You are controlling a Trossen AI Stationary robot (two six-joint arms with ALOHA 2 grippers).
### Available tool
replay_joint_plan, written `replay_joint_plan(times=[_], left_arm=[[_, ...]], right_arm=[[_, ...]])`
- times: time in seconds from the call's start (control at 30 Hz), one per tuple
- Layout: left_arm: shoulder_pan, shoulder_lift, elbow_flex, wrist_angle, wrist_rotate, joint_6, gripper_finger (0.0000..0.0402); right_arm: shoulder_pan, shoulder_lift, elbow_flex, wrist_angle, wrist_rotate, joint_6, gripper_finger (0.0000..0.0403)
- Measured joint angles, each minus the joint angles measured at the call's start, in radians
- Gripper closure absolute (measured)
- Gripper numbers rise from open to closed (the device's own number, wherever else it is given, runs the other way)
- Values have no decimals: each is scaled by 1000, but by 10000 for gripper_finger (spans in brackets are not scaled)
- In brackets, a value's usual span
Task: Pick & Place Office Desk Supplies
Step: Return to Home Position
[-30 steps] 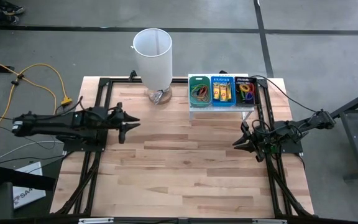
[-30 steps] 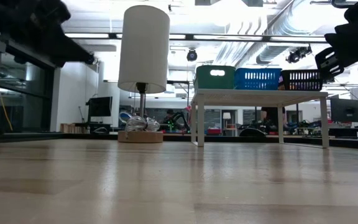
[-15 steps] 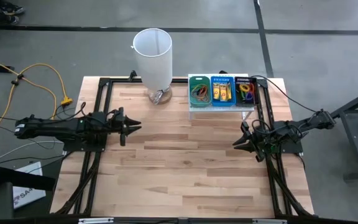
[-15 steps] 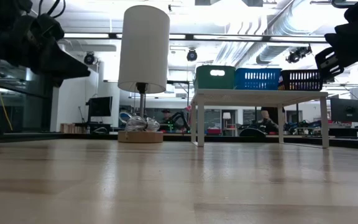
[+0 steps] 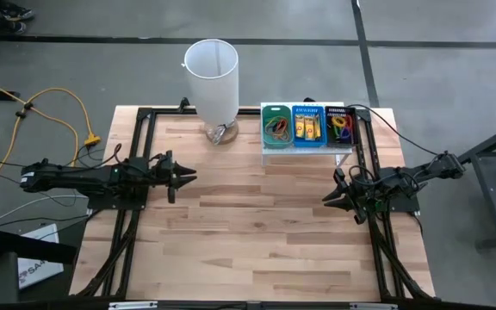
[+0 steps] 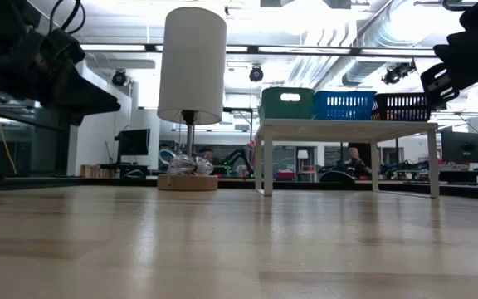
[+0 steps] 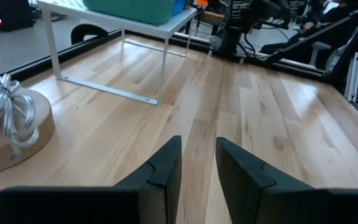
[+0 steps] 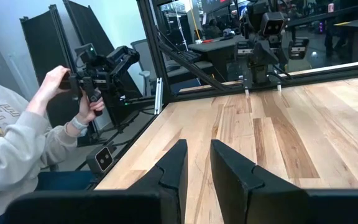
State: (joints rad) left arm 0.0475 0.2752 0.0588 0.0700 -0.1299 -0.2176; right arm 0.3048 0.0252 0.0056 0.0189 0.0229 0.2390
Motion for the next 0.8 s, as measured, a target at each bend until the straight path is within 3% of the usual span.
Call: replay_joint_plan(times=[0.4, 0.8], left_arm=[[0, 0, -43, 50, -6, -50, 307], [0, -1, -46, -51, 10, -84, 306]], right_arm=[[0, 0, 0, 0, 0, 0, 345], [0, 0, 0, 0, 0, 0, 345]])
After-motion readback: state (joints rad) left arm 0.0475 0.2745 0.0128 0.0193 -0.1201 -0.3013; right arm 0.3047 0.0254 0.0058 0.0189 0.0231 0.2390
